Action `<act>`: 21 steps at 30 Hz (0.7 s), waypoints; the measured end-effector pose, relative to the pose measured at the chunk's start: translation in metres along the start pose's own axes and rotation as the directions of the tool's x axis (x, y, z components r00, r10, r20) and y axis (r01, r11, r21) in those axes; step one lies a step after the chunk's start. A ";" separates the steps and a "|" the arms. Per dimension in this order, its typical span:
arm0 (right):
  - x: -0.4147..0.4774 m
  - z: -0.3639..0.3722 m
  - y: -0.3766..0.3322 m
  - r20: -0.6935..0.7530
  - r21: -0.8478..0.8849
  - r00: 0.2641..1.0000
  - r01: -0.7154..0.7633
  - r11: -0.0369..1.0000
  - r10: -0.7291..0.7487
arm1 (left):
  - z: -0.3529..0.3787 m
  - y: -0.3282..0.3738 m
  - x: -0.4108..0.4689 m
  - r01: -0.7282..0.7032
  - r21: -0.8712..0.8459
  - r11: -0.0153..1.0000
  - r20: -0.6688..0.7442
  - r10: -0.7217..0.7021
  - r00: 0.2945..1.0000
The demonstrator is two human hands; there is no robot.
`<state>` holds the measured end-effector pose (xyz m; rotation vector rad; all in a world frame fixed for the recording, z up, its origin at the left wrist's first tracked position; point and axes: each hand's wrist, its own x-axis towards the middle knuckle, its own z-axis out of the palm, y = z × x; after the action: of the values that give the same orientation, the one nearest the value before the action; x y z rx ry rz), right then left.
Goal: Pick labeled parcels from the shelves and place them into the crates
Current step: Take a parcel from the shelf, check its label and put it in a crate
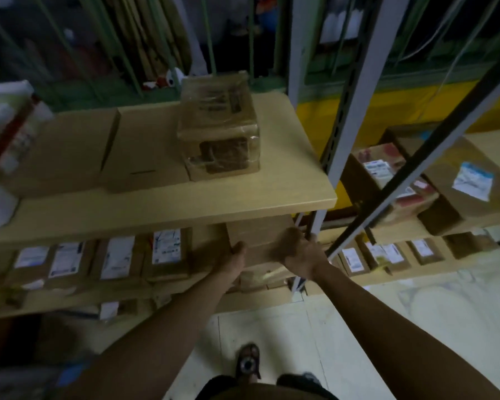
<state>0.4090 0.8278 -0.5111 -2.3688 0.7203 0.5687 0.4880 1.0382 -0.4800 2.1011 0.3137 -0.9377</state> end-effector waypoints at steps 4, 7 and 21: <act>-0.046 -0.019 -0.014 0.083 0.333 0.996 0.009 0.943 -0.039 | 0.004 -0.020 -0.044 -0.025 -0.207 0.978 -0.146 -0.006 0.989; -0.078 -0.026 -0.011 0.064 0.611 0.995 0.018 0.792 -0.072 | 0.014 -0.038 -0.087 -0.084 -0.370 0.925 -0.192 0.012 0.981; -0.143 -0.021 0.024 0.275 0.827 0.912 -0.064 0.558 -0.304 | 0.071 -0.121 -0.234 -0.459 -0.651 0.605 -0.507 0.103 0.856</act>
<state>0.2896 0.8492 -0.4283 -1.3293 0.4649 0.4688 0.2283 1.0850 -0.4112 1.4485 0.4699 -0.0620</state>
